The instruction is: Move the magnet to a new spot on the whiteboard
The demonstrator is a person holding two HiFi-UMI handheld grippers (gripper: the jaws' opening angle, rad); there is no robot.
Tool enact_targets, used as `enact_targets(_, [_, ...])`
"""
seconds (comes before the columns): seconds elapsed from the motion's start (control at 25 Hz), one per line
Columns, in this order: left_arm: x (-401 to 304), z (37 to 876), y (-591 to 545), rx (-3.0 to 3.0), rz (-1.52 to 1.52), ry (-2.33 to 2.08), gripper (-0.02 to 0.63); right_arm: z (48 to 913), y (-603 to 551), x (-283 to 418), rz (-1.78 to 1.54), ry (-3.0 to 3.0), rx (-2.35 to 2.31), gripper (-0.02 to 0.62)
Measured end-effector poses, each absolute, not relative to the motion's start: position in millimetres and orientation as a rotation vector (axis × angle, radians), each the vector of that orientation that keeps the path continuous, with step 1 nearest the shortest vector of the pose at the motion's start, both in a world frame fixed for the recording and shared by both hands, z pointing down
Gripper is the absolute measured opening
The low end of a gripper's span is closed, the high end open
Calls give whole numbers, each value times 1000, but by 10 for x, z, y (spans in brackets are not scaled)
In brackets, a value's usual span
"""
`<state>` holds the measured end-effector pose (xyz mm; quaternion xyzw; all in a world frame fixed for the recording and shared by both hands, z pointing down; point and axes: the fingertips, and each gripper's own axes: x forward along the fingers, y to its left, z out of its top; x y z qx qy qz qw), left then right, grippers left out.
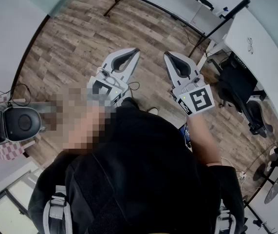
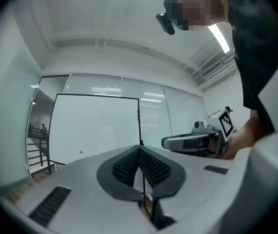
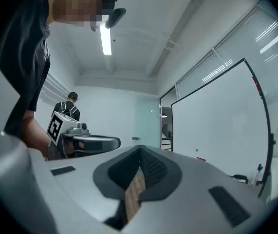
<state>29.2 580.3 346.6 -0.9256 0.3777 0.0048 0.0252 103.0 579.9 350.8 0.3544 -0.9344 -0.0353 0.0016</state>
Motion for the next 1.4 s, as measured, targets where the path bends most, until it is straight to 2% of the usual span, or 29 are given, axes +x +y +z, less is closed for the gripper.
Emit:
enact_targets(0.64, [1,3485,5449,-2877,30,1195,2,3508,5509,778,-125,-2931,1071,2])
enact_targets(0.92, [-227,3482,5093,-2884,44,1176,2,3408,5133,649,-90,-2937,1189,0])
enact_targets(1.4, [-1019,3532,4377,-2927,96,1144,2,3448,4485,-137,-70,-2896,1203,0])
